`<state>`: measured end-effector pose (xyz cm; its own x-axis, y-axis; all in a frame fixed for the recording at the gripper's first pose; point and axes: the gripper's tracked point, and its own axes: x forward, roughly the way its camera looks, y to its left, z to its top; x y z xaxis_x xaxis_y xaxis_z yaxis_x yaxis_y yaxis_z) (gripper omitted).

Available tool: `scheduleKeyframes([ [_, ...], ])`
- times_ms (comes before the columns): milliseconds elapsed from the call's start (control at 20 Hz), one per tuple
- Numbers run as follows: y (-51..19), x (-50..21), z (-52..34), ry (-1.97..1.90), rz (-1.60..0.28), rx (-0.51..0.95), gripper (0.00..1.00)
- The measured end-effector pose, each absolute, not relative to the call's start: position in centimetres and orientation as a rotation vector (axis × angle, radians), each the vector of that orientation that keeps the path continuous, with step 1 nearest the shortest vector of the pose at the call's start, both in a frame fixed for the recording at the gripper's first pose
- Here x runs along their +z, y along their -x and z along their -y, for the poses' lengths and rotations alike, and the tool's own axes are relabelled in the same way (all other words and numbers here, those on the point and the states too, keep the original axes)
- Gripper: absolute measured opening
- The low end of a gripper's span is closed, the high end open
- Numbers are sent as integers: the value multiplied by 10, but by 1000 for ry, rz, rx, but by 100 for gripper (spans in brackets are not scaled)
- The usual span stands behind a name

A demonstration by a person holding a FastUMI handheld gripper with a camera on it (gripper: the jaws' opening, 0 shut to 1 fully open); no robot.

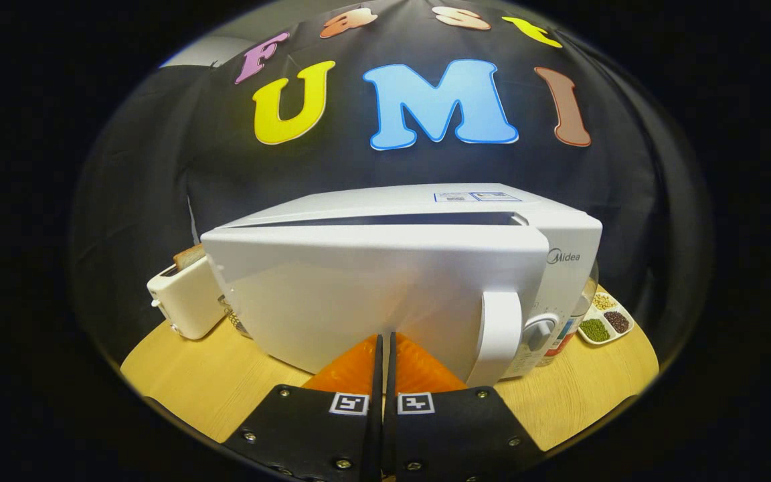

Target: Open the microwave, put the food inside, and close the microwave door.

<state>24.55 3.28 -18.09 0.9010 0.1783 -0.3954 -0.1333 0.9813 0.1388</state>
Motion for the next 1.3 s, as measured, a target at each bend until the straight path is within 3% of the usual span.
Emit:
scheduleKeyframes([
  [900, -265, -178, -16, -10, -379, 65, 2],
  [1300, -176, -101, -13, -38, -244, 28, 2],
])
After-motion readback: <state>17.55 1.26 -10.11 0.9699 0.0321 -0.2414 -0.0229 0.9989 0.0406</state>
